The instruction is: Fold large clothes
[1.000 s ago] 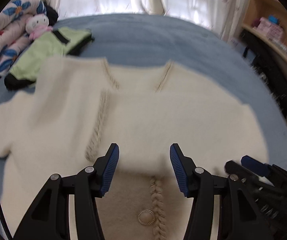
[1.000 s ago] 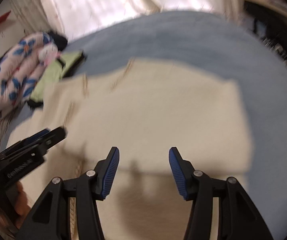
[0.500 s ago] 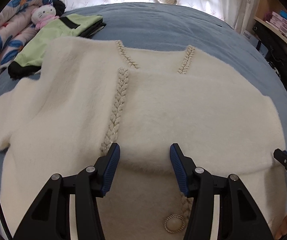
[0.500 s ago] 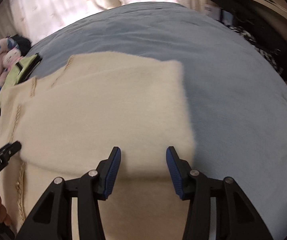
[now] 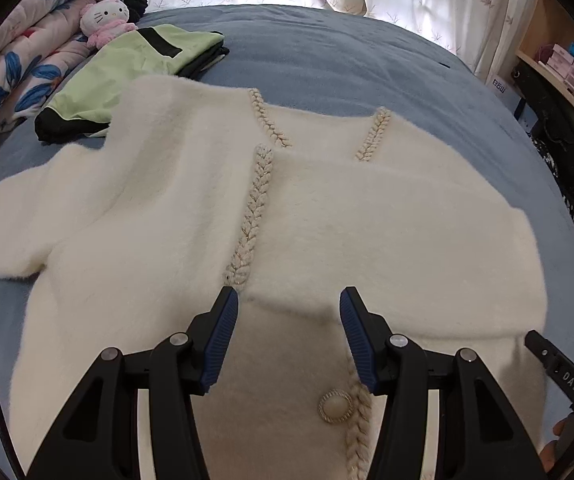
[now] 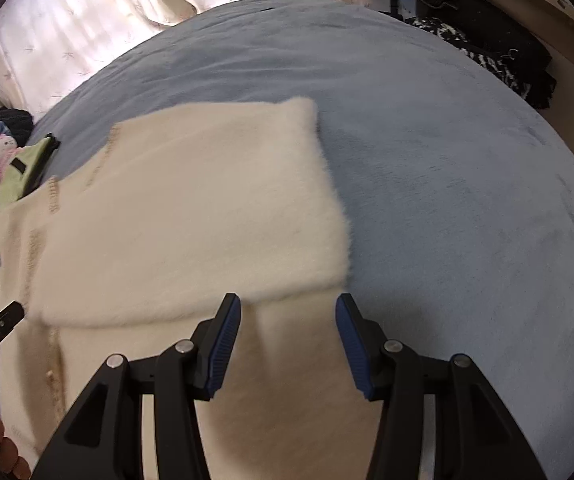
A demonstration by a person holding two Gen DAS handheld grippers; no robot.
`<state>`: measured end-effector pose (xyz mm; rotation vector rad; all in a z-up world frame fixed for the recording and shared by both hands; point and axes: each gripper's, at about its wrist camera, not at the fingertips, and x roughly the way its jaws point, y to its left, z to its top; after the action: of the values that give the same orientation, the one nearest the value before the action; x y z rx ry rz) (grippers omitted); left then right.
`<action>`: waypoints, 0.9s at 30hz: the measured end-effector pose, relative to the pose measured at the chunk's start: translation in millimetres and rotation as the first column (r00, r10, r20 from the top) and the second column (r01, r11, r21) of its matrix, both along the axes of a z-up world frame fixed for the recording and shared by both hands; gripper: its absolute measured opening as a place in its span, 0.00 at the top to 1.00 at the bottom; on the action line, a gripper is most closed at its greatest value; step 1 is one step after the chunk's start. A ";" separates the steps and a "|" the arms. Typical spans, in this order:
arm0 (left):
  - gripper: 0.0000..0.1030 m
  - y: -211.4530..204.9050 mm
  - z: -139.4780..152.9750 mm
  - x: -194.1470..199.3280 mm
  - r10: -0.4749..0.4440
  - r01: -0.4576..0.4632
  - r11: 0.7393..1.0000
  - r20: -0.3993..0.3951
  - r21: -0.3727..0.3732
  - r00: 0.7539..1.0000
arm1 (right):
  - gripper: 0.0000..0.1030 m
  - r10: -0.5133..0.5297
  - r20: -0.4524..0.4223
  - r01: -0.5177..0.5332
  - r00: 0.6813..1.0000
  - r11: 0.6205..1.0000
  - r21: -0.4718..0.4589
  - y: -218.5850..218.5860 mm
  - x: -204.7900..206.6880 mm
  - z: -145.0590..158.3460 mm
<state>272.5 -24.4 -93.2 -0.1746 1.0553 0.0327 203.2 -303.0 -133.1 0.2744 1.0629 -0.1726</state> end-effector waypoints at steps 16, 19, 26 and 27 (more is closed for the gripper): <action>0.45 4.8 31.5 -36.3 -0.039 0.039 0.998 0.003 -0.040 0.999 | 0.52 0.139 0.020 -0.139 0.990 0.990 -0.034 57.4 -21.2 21.9; 0.45 9.3 38.8 -49.1 -0.047 0.048 0.998 0.008 -0.038 0.999 | 0.52 0.169 0.025 -0.168 0.985 0.985 -0.044 71.9 -30.5 30.7; 0.45 32.9 60.3 -91.0 -0.058 0.058 0.998 0.041 -0.020 0.998 | 0.52 0.227 0.048 -0.222 0.973 0.972 -0.080 108.1 -55.2 54.9; 0.45 38.2 64.0 -98.0 -0.057 0.058 0.998 0.048 -0.017 0.997 | 0.52 0.236 0.052 -0.231 0.970 0.969 -0.086 113.2 -58.3 58.8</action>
<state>174.5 13.8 -29.2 -0.1608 1.0130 -0.0327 144.8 -189.7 -74.2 0.0811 1.0156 0.0058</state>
